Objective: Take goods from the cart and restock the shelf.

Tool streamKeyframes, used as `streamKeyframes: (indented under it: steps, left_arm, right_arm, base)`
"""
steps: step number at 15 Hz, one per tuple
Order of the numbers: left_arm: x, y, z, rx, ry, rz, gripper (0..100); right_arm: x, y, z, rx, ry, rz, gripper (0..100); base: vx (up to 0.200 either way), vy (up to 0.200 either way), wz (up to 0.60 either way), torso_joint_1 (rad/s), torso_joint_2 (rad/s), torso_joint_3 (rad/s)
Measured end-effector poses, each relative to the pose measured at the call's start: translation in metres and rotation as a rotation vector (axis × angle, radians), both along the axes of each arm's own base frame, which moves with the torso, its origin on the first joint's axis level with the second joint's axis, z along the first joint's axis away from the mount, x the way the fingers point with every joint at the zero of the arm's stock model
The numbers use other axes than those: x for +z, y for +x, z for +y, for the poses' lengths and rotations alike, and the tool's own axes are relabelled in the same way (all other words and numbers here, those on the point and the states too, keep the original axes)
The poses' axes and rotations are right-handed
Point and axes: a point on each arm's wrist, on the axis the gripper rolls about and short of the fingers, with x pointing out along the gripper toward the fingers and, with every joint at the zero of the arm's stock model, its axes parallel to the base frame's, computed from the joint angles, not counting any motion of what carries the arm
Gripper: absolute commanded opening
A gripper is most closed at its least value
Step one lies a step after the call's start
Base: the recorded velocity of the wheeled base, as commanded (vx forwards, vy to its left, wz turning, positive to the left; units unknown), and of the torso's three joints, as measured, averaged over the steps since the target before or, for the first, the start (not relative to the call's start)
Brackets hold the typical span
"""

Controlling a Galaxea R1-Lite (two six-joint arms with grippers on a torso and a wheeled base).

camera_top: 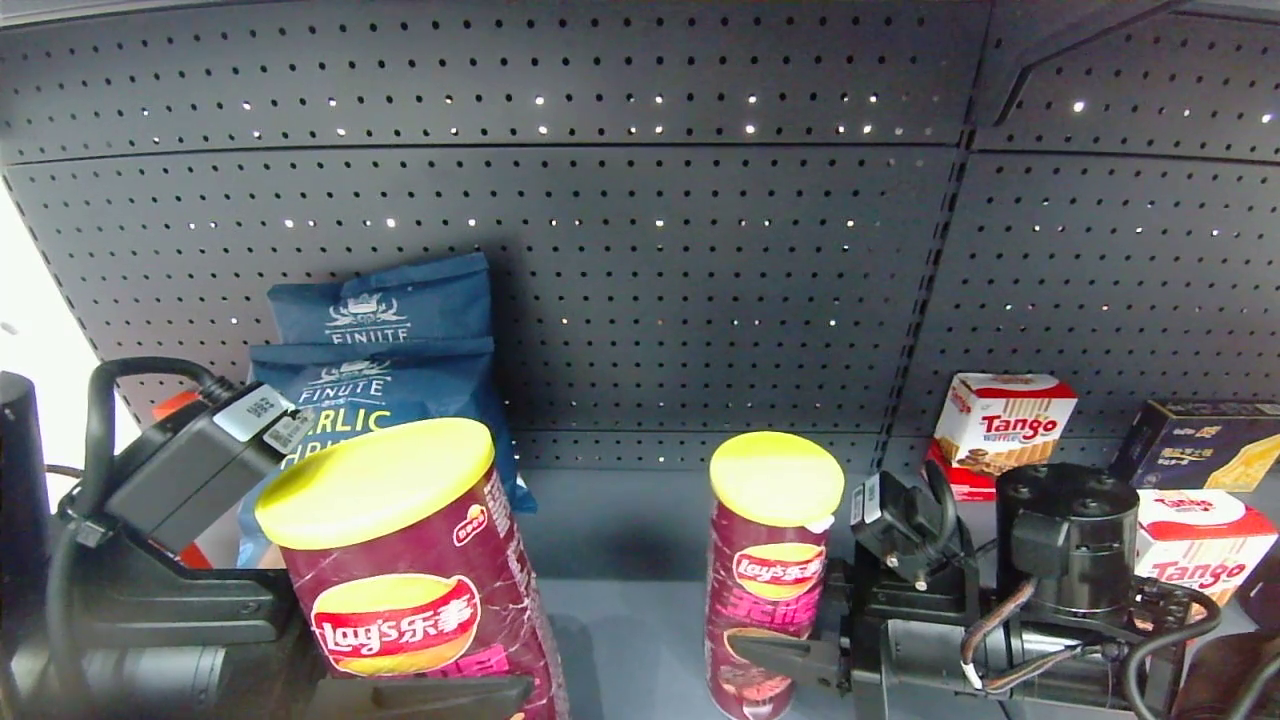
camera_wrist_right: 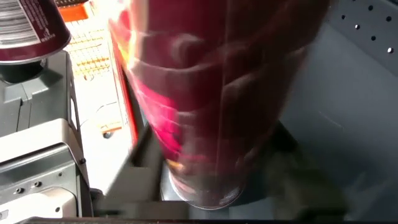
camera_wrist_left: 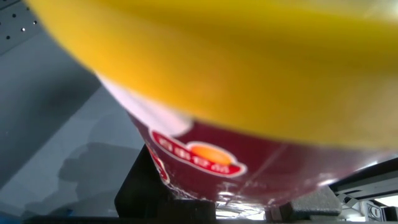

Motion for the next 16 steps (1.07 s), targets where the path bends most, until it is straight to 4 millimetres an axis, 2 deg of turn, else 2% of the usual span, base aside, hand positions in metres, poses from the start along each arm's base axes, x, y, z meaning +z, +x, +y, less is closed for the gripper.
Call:
streamKeyframes:
  steps: [6, 11, 16]
  left_arm:
    - [0.000, 0.000, 0.000, 0.000, 0.000, 0.000, 0]
    - [0.000, -0.001, 0.000, -0.001, 0.000, -0.001, 0]
    - [-0.007, -0.003, 0.001, -0.001, 0.012, 0.019, 0]
  right_arm:
    - [-0.001, -0.002, -0.004, -0.007, 0.001, -0.003, 100]
    - [0.000, -0.010, -0.021, -0.043, 0.002, -0.007, 100]
    - [0.017, -0.030, -0.039, -0.053, 0.042, -0.058, 100]
  base:
    - [0.000, 0.000, 0.00, 0.000, 0.00, 0.000]
    - [0.000, 0.000, 0.00, 0.000, 0.00, 0.000]
    - [0.000, 0.000, 0.00, 0.000, 0.00, 0.000]
